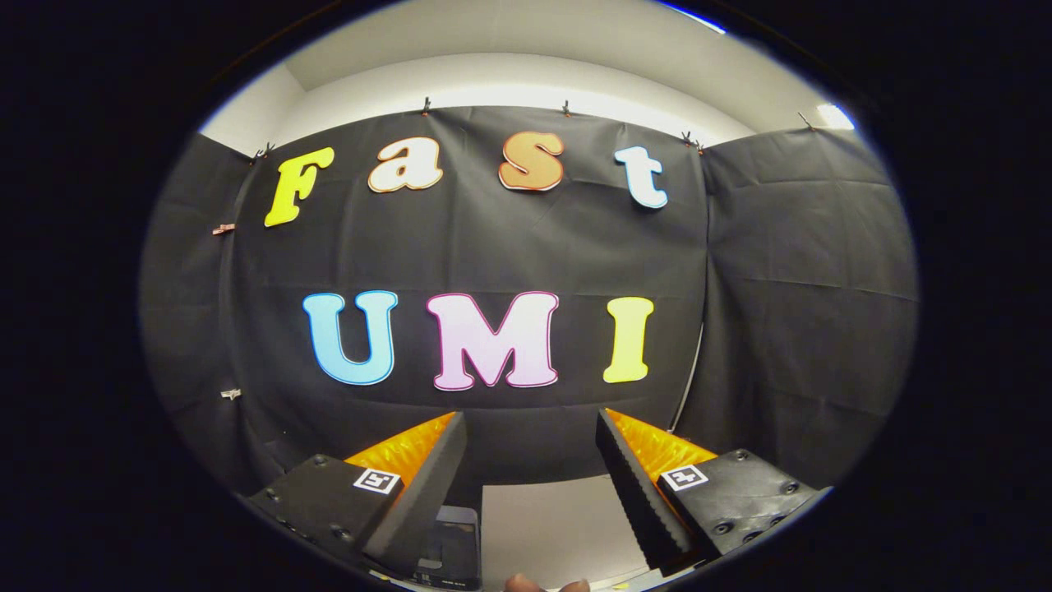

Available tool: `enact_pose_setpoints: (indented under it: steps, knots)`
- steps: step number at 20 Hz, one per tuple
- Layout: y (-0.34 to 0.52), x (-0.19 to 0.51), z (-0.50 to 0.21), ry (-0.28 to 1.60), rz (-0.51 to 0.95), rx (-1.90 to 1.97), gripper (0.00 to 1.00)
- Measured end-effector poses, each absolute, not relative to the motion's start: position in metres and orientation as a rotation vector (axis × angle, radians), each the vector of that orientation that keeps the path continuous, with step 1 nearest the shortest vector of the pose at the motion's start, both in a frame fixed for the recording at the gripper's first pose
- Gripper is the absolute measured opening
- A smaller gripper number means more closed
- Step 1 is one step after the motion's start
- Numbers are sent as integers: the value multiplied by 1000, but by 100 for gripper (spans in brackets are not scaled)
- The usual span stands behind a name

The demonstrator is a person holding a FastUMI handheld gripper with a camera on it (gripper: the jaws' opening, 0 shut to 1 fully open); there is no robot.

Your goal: Put the clothes into the washing machine and then close the washing machine lid.

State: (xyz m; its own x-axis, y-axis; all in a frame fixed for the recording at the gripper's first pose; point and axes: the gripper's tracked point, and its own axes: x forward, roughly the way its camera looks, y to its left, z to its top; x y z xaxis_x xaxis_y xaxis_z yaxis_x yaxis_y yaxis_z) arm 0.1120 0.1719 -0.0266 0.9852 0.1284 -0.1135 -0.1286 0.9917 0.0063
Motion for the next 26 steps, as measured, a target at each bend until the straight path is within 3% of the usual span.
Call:
enact_pose_setpoints:
  steps: [26]
  knots:
    - [144, 114, -14, 88, 99, -3, 100]
